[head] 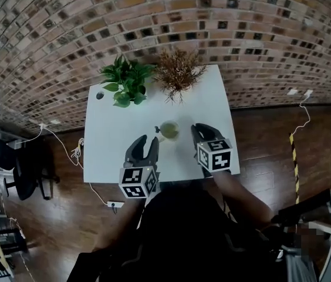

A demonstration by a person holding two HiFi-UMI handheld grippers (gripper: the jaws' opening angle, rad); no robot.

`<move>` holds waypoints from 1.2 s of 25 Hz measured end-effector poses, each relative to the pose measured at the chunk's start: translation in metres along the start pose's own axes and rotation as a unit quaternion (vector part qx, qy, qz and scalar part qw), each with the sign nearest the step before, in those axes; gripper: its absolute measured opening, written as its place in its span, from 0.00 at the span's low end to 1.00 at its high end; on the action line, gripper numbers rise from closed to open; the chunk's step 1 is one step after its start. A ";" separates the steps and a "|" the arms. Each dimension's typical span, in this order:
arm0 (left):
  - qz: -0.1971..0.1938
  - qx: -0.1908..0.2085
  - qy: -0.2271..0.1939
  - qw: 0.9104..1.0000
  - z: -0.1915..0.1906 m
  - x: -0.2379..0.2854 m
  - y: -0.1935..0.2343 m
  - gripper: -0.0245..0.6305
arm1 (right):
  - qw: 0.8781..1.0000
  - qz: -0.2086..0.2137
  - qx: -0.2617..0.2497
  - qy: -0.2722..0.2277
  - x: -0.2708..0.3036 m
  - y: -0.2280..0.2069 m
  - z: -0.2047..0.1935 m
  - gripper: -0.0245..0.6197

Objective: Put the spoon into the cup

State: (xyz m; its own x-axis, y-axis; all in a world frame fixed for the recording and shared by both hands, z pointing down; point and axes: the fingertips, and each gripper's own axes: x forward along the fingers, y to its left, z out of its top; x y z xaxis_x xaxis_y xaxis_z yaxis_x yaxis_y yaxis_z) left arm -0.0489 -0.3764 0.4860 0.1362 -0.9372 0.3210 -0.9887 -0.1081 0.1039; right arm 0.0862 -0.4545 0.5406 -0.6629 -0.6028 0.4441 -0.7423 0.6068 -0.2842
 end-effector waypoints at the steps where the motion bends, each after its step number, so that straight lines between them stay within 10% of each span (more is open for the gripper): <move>1: -0.001 0.002 -0.003 1.000 0.003 -0.007 -0.003 0.23 | 1.000 0.007 -0.002 -0.010 -0.005 0.002 0.006 0.13; 9: -0.004 0.009 -0.037 0.999 0.019 -0.068 -0.007 0.04 | 0.998 0.024 -0.010 -0.056 -0.054 0.020 0.029 0.08; 15: -0.083 -0.015 -0.067 0.994 0.024 -0.122 -0.028 0.04 | 0.993 0.032 -0.041 -0.103 -0.105 0.069 0.042 0.05; 30: -0.183 -0.003 -0.088 0.979 -0.004 -0.249 -0.017 0.04 | 0.988 -0.074 -0.075 -0.111 -0.254 0.153 -0.013 0.05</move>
State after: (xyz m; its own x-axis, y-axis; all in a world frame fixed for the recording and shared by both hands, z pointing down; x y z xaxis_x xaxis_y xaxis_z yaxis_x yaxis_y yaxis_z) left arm -0.0660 -0.1396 0.4081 0.4682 -0.8785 0.0947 -0.8751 -0.4461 0.1877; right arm 0.1419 -0.2015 0.3958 -0.5662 -0.7791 0.2692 -0.8204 0.5641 -0.0930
